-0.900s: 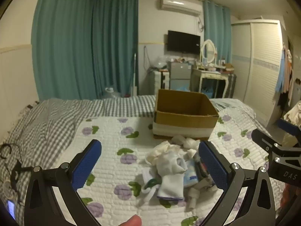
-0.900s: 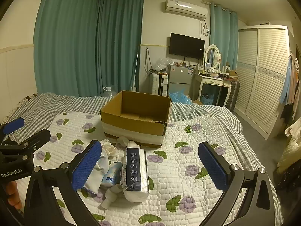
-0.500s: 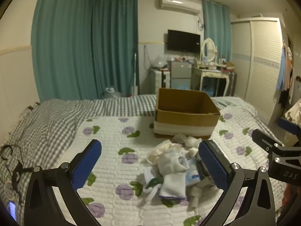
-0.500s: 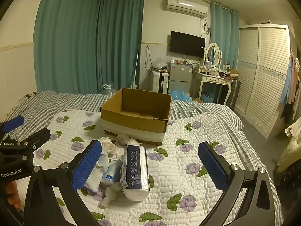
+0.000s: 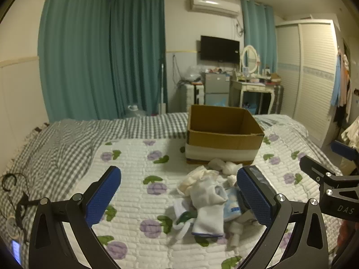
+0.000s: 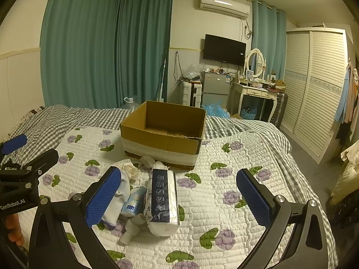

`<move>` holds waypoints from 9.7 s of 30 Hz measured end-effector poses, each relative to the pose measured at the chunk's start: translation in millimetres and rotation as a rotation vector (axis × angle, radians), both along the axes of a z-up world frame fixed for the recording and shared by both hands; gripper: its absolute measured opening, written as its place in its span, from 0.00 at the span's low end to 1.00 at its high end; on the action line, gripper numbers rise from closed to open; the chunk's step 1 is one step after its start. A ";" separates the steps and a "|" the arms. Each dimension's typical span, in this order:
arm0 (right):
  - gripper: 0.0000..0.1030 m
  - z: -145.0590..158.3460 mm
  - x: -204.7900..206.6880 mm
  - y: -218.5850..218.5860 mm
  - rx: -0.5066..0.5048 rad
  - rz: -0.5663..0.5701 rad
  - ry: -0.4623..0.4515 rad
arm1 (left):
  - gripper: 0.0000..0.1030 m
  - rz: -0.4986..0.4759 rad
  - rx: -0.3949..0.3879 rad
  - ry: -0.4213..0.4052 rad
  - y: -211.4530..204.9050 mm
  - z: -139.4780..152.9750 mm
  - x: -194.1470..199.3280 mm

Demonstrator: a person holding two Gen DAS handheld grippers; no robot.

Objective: Organize soft objects

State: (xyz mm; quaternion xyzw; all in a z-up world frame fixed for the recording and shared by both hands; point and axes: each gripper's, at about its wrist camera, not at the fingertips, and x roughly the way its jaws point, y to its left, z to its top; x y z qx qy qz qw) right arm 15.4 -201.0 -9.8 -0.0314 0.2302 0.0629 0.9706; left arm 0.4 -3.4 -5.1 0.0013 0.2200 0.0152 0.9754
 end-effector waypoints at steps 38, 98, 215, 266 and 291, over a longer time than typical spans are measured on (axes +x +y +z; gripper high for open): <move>1.00 -3.0 1.8 2.7 0.008 0.008 0.030 | 1.00 0.012 -0.023 -0.002 5.0 1.0 -0.4; 0.53 -103.5 76.9 16.1 0.048 0.084 0.338 | 1.00 -0.014 -0.021 0.212 -15.4 -76.9 50.9; 1.00 175.2 40.9 -11.8 0.053 -0.038 -0.006 | 1.00 -0.126 0.036 0.074 -15.7 133.2 78.6; 0.50 -121.4 97.2 63.6 0.010 0.115 0.349 | 1.00 -0.088 -0.103 0.391 17.1 -123.3 76.0; 0.50 -103.9 74.8 28.9 0.028 0.116 0.337 | 0.52 -0.168 -0.082 0.419 -20.7 -111.9 70.4</move>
